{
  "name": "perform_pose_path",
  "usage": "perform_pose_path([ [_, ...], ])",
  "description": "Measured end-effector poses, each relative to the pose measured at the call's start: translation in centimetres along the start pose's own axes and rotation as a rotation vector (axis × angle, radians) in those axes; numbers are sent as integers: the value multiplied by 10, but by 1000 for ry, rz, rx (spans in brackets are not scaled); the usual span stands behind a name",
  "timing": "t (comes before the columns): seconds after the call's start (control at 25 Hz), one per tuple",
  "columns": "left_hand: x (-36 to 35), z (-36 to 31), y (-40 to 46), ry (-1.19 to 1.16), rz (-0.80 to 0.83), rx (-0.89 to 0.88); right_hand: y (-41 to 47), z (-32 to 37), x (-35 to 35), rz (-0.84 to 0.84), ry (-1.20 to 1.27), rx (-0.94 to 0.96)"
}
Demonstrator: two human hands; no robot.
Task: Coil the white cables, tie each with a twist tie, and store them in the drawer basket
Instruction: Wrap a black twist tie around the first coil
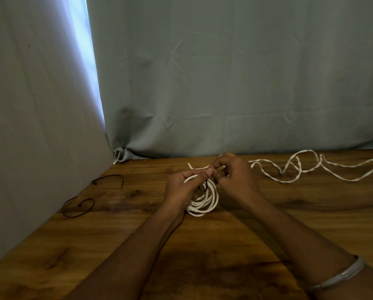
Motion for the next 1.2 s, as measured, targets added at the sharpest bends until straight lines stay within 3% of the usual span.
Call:
perform_pose_path([
  [0.16, 0, -2, 0, 15, -60, 36, 5, 0, 8, -117, 95, -98],
  [0.36, -4, -6, -5, 35, -13, 33, 10, -1, 21, -274, 306, -197],
  [0.44, -4, -6, -4, 8, -25, 32, 8, 3, 18, -226, 471, -232],
  [0.56, -1, -6, -3, -45, -59, 33, 3, 10, 9, -9, 649, -238],
  [0.64, 0, -6, -1, -75, -66, 34, -2, 15, 3, 93, 673, -178],
  [0.84, 0, -6, -1, -111, -87, 31, -2, 15, 3, 109, 734, -128],
  [1.0, 3, -6, 1, -177, -82, 46, -2, 15, 8, 264, 737, -104],
  [1.2, -2, -10, -7, -98, 39, 30, 0, 14, 11, 9, 545, -89],
])
Point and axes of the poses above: each hand's wrist, its own y-axis towards the middle knuckle, its own x-axis out of the back of the hand, z = x × y, the point moved 1 cm from there along y, towards the middle knuckle, and after that the axes turned 4 degrees about x, right-handed, at the moved point
